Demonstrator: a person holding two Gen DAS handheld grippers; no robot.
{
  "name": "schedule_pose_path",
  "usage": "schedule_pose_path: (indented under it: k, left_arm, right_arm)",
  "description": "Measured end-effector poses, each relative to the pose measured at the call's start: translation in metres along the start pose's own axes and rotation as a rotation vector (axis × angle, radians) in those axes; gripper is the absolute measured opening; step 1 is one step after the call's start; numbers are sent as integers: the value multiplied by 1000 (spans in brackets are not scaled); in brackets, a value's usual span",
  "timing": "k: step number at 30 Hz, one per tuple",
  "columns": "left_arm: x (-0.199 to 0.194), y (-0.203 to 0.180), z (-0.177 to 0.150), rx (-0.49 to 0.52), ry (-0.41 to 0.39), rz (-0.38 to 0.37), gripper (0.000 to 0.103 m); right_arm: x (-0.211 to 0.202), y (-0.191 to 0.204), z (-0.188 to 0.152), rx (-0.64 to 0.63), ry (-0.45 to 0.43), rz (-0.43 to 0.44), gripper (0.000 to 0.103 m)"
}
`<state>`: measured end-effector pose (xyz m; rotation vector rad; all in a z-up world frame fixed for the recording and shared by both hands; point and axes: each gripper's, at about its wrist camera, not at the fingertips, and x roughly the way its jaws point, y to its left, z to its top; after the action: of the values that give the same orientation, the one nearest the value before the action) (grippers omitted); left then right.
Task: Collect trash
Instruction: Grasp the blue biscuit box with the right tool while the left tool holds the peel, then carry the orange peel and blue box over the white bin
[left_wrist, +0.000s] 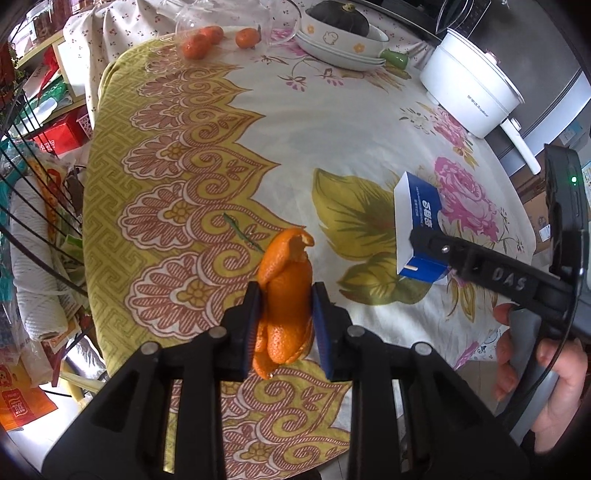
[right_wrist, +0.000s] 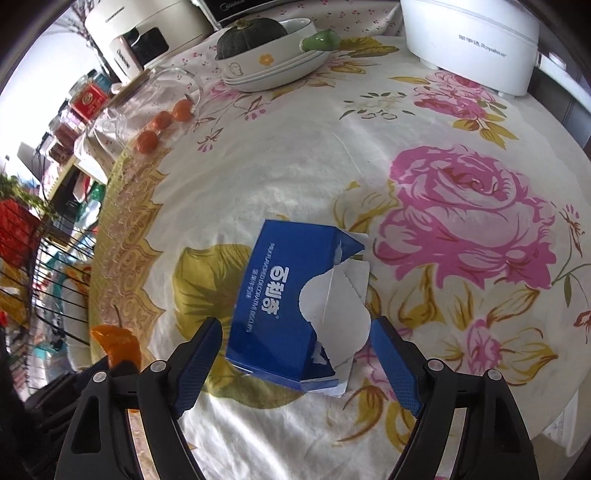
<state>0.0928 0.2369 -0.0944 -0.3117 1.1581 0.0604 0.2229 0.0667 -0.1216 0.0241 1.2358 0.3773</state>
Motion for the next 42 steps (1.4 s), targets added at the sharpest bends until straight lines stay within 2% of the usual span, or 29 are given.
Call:
schedule_pose_path:
  k: [6,8,12,19,31,42]
  left_arm:
    - [3,-1,-1,-2,7,0,29]
    - [3,-2,-1,-3,7,-3,29]
    - [1,-8,1,-4,-2,-15,29]
    - [-2,-32,3,30,-26,-32,29]
    - [-11,-118,8,172,-70,-97,29]
    - [-5,-204,6,278,-66,-182,29]
  right_arm:
    - [8,11,-6,-85,-31,-91,85]
    - [7,9,-7,-89,-40,-94,77]
    - [0,5,-8,-128,-29,-98,75]
    - [-36,-8,-13,-200,-73,-125,74]
    - [-109,-71,-25,-209,-129,-170,74]
    - [-156,-158,-37,-93,-154,-203,74]
